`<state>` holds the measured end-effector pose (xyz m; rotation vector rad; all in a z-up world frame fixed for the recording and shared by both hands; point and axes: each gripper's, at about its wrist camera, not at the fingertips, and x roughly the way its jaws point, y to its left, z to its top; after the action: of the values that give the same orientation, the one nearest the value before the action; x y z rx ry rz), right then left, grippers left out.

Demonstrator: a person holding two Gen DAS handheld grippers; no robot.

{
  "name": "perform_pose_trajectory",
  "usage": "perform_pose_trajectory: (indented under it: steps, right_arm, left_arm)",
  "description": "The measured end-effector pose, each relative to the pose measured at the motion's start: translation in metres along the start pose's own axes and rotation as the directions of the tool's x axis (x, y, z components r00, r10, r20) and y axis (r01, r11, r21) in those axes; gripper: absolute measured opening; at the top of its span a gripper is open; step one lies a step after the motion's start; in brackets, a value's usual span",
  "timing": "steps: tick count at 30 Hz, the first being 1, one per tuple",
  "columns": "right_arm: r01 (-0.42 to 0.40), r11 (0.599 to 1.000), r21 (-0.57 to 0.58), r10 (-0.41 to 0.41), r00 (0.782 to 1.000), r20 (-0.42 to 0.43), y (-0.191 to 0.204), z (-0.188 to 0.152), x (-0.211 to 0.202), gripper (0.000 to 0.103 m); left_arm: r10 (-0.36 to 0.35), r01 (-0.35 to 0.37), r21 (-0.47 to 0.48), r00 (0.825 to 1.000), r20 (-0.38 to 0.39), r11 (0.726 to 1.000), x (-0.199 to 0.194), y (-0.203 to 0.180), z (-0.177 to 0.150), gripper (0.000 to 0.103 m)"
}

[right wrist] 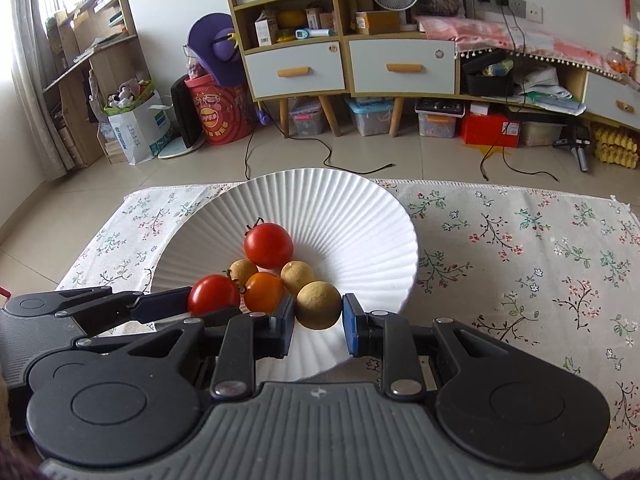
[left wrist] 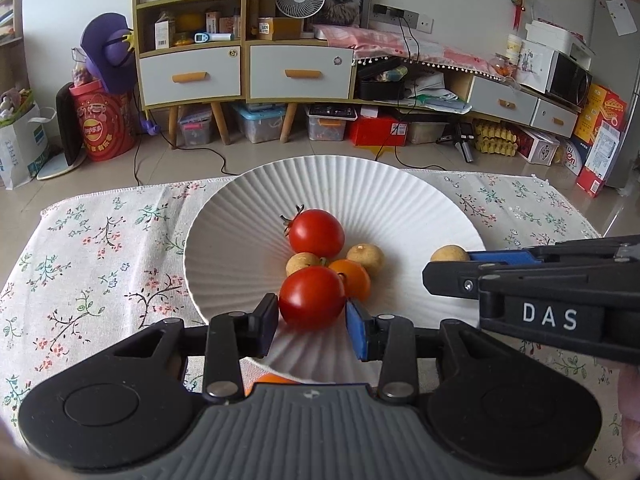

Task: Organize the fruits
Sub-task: 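Lower the tomato into the bowl with the left tool while the right tool releases the brown fruit there, then withdraw both tools from the bowl toward the remaining fruits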

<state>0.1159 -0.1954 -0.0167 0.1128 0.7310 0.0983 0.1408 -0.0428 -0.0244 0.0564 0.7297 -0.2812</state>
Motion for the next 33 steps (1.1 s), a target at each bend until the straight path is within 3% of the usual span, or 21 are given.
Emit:
perform_pose_trajectory:
  steps: [9, 21, 27, 33]
  right_arm:
    - [-0.008, 1.000, 0.012, 0.008, 1.000, -0.009, -0.001, 0.000, -0.001, 0.024]
    - [-0.007, 0.999, 0.046, 0.006, 1.000, 0.012, -0.013, 0.003, -0.015, 0.033]
    - [0.000, 0.999, 0.034, -0.001, 1.000, 0.031, -0.009, 0.003, -0.025, 0.044]
    - [-0.005, 1.000, 0.016, 0.005, 0.999, 0.038, -0.006, -0.001, -0.033, 0.064]
  left_arm:
    - [-0.004, 0.004, 0.002, 1.000, 0.003, 1.000, -0.003, -0.001, 0.001, 0.038]
    - [-0.017, 0.016, 0.025, 1.000, 0.006, 1.000, -0.019, 0.003, 0.000, 0.060]
    - [-0.006, 0.005, 0.042, 1.000, 0.010, 0.999, -0.033, 0.005, -0.001, 0.074]
    - [0.000, 0.001, 0.045, 1.000, -0.006, 0.999, -0.046, 0.007, -0.006, 0.086]
